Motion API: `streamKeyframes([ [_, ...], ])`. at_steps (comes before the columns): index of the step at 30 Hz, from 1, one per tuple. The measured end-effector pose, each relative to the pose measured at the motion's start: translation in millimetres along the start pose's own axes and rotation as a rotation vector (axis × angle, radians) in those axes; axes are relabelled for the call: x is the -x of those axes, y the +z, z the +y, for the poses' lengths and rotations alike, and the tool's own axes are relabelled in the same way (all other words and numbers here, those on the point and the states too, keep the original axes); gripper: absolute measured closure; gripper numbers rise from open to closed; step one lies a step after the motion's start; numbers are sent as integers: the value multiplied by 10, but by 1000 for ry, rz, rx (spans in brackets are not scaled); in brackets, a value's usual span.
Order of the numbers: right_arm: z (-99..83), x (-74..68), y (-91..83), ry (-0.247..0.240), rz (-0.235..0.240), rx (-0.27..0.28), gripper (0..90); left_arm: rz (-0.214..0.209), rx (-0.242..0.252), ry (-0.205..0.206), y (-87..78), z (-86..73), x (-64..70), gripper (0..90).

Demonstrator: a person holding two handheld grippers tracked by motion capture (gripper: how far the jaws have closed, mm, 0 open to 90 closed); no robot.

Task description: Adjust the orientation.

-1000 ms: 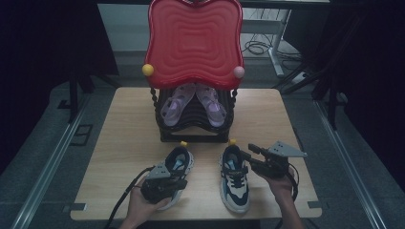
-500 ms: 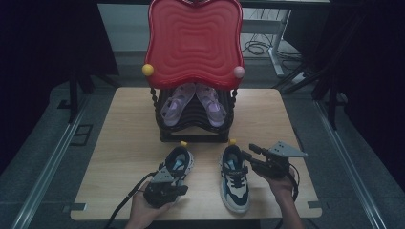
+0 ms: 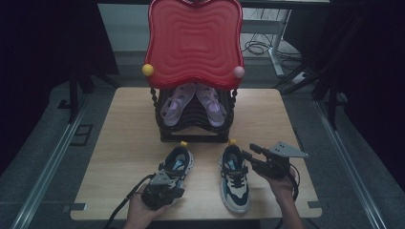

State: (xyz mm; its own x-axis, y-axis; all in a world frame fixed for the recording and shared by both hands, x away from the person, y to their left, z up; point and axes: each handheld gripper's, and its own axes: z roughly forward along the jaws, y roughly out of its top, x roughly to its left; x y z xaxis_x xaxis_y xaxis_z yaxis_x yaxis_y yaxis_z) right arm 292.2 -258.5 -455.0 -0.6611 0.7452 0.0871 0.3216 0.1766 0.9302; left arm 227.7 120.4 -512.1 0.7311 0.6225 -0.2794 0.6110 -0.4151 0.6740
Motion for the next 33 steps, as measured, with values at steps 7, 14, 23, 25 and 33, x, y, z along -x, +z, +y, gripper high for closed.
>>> streamKeyframes([
  [7, -1, 4, -6, 2, -1, -1, 542, -5, -14, -7, -40, -9, -38, 897],
  [14, -1, 2, -2, -1, -2, -2, 542, -4, -5, -38, -126, -79, -128, 897],
  [23, 2, 32, -24, 7, -8, 5, 542, 33, -5, -77, -229, -161, -300, 897],
  [25, 4, 34, -30, 8, -12, 6, 542, 38, -4, -82, -252, -168, -330, 897],
  [33, -4, 48, -25, 10, -13, 2, 542, 49, 4, -101, -331, -185, -436, 896],
])
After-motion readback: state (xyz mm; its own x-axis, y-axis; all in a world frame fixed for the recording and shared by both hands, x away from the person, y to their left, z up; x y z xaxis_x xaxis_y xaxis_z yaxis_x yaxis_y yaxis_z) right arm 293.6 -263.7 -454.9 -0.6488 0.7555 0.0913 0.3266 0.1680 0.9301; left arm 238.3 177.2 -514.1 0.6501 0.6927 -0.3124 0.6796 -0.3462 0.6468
